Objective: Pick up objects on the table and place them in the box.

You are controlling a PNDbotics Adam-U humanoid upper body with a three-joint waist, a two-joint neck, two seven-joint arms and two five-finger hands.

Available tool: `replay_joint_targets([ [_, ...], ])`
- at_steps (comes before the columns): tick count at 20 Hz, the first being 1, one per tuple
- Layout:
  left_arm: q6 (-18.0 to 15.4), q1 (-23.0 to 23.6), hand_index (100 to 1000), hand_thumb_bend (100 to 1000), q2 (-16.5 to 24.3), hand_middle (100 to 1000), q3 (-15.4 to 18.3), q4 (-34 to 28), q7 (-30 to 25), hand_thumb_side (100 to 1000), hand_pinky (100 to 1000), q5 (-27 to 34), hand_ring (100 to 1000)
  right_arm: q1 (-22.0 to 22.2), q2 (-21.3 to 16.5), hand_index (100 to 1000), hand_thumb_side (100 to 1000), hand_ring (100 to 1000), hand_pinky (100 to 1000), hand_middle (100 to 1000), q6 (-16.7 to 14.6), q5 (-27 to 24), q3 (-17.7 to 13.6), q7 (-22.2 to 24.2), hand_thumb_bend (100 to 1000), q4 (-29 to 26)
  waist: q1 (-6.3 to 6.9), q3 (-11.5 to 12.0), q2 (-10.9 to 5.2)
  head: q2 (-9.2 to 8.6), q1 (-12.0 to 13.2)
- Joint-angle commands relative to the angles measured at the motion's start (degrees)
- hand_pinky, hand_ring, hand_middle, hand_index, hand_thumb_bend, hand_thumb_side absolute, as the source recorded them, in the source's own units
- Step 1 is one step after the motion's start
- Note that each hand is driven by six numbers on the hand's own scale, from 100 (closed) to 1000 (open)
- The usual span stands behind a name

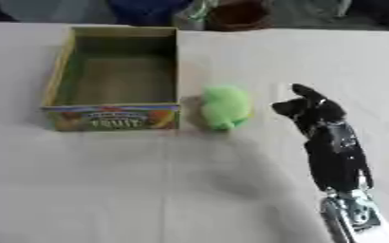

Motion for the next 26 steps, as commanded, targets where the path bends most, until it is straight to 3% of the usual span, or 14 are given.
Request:
replay_joint_targets([
  [1, 0.27, -0.53, 595, 100, 0.83, 463, 0.32, -1.14, 0.26, 772, 440, 0.03, 431, -0.46, -3.11, 883, 1000, 762, 827, 634, -1.82, 0.27, -0.13, 0.53, 100, -1.00, -0.01, -0.07, -1.21, 2.06, -0.22],
  [7, 0.51, -0.36, 595, 100, 1.14, 463, 0.30, -1.14, 0.40, 772, 440, 0.00, 431, -0.59, -8.15, 894, 1000, 783, 832, 673, -5.47, 2.26, -0.02, 2.23, 100, -1.00, -0.19, -0.44, -1.73, 3.59, -0.58],
  [11, 0.51, -0.17, 595, 100, 1.32, 463, 0.28, -1.14, 0.41, 772, 440, -0.06, 431, -1.18, -14.02, 914, 1000, 807, 838, 719, -9.10, 5.83, -0.35, 2.74, 100, -1.00, -0.32, -0.62, -1.90, 3.55, -0.26],
  [13, 0.50, -0.10, 595, 100, 1.39, 462, 0.26, -1.14, 0.37, 772, 439, -0.11, 431, -1.66, -17.71, 925, 1000, 819, 839, 744, -10.75, 9.21, -0.75, 2.17, 147, -1.00, -0.36, -0.61, -1.95, 3.47, -0.19],
  [17, 0.42, 0.14, 595, 100, 1.45, 462, 0.27, -1.14, 0.35, 772, 439, -0.25, 430, -2.80, -25.62, 930, 1000, 829, 830, 772, -13.30, 17.25, -1.41, -1.65, 256, -1.00, -0.46, -0.46, -1.98, 3.66, -0.19],
  [21, 0.30, 0.25, 594, 100, 1.46, 462, 0.35, -1.14, 0.37, 771, 439, -0.42, 430, -3.58, -32.24, 941, 1000, 829, 819, 766, -14.34, 23.46, -1.27, -7.30, 291, -1.00, -0.48, -0.41, -1.87, 3.24, 0.17],
  [26, 0.30, 0.35, 594, 100, 1.20, 461, 0.40, -1.14, 0.36, 771, 438, -0.56, 429, -5.25, -38.76, 965, 1000, 850, 832, 786, -13.40, 29.43, 0.33, -9.60, 406, -1.00, -0.42, -0.12, -1.72, 2.96, 0.36],
])
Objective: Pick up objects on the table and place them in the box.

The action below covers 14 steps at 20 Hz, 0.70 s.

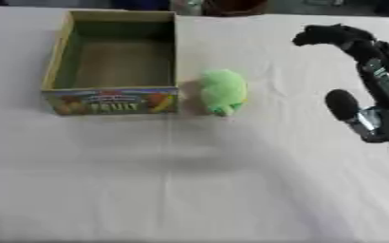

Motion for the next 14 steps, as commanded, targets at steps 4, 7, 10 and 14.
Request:
replay_joint_targets([
  [4, -0.20, -0.09, 593, 100, 1.13, 461, 0.30, -1.14, 0.01, 769, 437, -0.35, 428, -3.83, -8.50, 993, 1000, 871, 853, 787, 3.26, 6.06, 1.73, 1.46, 533, -0.99, 0.12, 0.29, -0.72, -0.40, -0.09],
  [7, -0.27, -0.03, 593, 100, 1.25, 461, 0.15, -1.14, -0.02, 769, 436, -0.28, 428, -6.34, -10.71, 1000, 984, 892, 874, 809, 6.16, 7.79, 2.99, 5.56, 595, -0.99, 0.12, 0.49, -0.81, -0.50, -0.64],
  [10, -0.15, -0.02, 593, 100, 1.25, 460, -0.12, -1.14, -0.25, 769, 436, -0.18, 428, -9.58, -11.84, 1000, 949, 899, 877, 815, 9.29, 7.41, 4.68, 10.39, 637, -0.99, 0.07, 0.76, -0.93, -0.75, -1.14],
  [14, 0.01, -0.03, 593, 100, 1.30, 460, -0.42, -1.14, -0.56, 769, 436, 0.02, 428, -14.63, -12.29, 997, 925, 904, 879, 820, 13.99, 6.26, 6.66, 15.81, 655, -0.99, -0.04, 1.13, -1.14, -1.07, -1.81],
])
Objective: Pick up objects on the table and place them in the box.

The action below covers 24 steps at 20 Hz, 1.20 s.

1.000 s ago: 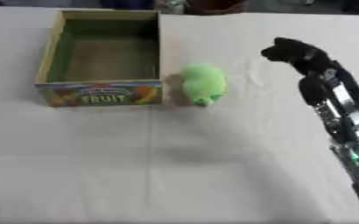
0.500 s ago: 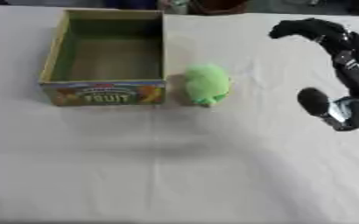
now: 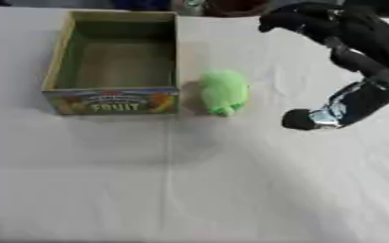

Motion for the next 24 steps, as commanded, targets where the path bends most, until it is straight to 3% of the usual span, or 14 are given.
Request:
replay_joint_targets([
  [1, 0.05, -0.14, 593, 100, 1.30, 460, -0.38, -1.14, -0.42, 769, 436, 0.03, 428, -3.00, -2.31, 994, 877, 908, 880, 822, 3.69, -0.82, 0.89, 4.03, 586, -0.85, -0.04, 0.19, -1.14, -0.77, -0.64],
  [2, 0.11, -0.16, 593, 100, 1.31, 460, -0.47, -1.14, -0.52, 769, 436, 0.06, 428, -4.25, -2.10, 994, 911, 909, 879, 824, 5.18, -0.69, 1.53, 5.33, 651, -0.85, -0.08, 0.33, -1.20, -0.83, -0.85],
  [12, 0.61, -0.45, 592, 100, 1.31, 460, -0.71, -1.14, -0.87, 772, 437, 0.46, 427, -11.59, 2.76, 1000, 874, 918, 877, 833, 19.28, 3.96, 7.43, 16.31, 676, -0.85, -0.53, 1.17, -1.48, -1.43, -1.67],
  [17, 0.98, -0.65, 591, 100, 1.51, 461, -0.76, -1.14, -0.86, 771, 438, 0.46, 430, -14.16, 4.65, 1000, 869, 923, 882, 846, 22.47, 6.40, 9.40, 18.44, 712, 2.00, -0.77, 1.21, -1.71, -1.37, -1.84],
  [24, 1.24, -0.67, 590, 100, 1.61, 461, -0.83, -1.14, -0.72, 773, 438, 0.45, 430, -18.41, 8.59, 1000, 856, 925, 877, 848, 23.46, 12.09, 11.55, 18.39, 722, 12.49, -0.98, 1.55, -1.96, -1.16, -2.25],
])
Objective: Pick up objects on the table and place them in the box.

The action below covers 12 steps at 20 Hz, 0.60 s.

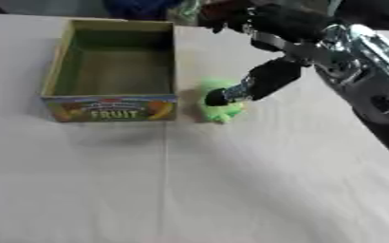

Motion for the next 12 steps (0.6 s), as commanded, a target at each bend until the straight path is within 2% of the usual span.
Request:
replay_joint_targets([
  [1, 0.28, -0.63, 590, 100, 1.56, 461, -0.20, -1.14, 0.05, 773, 438, 0.02, 431, -1.99, 0.83, 1000, 847, 934, 876, 854, 0.33, 3.24, 0.36, -0.44, 726, 4.82, 0.07, 0.13, -1.10, -0.37, -0.25],
  [7, 0.40, -0.84, 589, 100, 1.54, 460, -0.21, -1.14, 0.12, 773, 438, 0.04, 431, -3.59, 4.43, 1000, 818, 940, 877, 858, -0.65, 7.50, 1.88, -0.90, 751, 12.97, -0.09, 0.51, -0.91, -0.36, -0.29],
  [12, 0.41, -1.00, 589, 100, 1.46, 460, -0.15, -1.14, 0.08, 774, 438, -0.02, 430, -3.29, 6.15, 1000, 799, 926, 875, 801, -2.23, 8.98, 2.83, -0.04, 786, 15.81, -0.22, 0.68, -0.68, -0.29, -0.17],
])
